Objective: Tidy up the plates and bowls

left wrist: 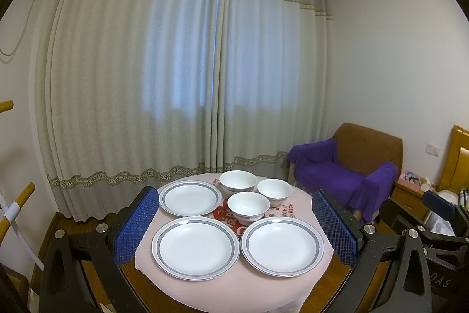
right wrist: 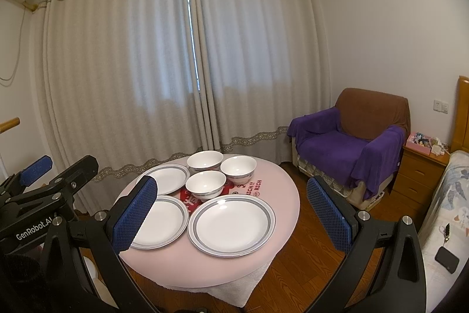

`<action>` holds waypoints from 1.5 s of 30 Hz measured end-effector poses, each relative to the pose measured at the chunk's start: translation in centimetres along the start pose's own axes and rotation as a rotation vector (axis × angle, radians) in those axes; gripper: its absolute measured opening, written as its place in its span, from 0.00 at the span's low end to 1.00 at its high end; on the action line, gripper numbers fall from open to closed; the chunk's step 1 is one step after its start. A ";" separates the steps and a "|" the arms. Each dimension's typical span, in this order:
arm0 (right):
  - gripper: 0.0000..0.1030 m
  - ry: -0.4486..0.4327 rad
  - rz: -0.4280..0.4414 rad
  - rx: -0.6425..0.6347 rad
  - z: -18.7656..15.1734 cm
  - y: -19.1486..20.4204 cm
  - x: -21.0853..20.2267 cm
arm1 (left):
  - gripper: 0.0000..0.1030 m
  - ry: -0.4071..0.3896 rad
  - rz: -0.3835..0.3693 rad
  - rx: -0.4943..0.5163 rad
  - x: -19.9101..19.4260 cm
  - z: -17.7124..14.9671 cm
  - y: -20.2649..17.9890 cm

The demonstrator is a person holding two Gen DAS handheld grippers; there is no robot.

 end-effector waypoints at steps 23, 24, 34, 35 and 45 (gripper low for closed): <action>1.00 -0.052 -0.011 -0.010 0.7 0.6 -1.2 | 0.99 -0.018 0.005 0.002 0.3 -0.4 0.2; 1.00 -0.056 -0.011 -0.017 0.8 0.8 -1.3 | 0.99 -0.017 0.007 -0.001 0.4 -0.4 0.2; 1.00 -0.075 -0.018 -0.059 0.9 1.6 -1.5 | 0.99 -0.015 0.009 -0.002 0.9 -0.9 0.4; 1.00 -0.075 -0.019 -0.059 0.8 1.7 -1.5 | 0.99 -0.016 0.010 -0.002 0.9 -1.0 0.4; 1.00 -0.080 -0.014 -0.065 1.0 1.9 -1.6 | 0.99 -0.015 0.017 -0.006 0.7 -1.1 0.5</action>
Point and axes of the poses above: each gripper's, at about its wrist camera, not at the fingertips, and x roughly the way its jaws point, y to its left, z to its top, the point moved 8 cm from there along x, roughly the way its jaws point, and after that the axes turned 3 degrees about x, right-handed, at the moved point
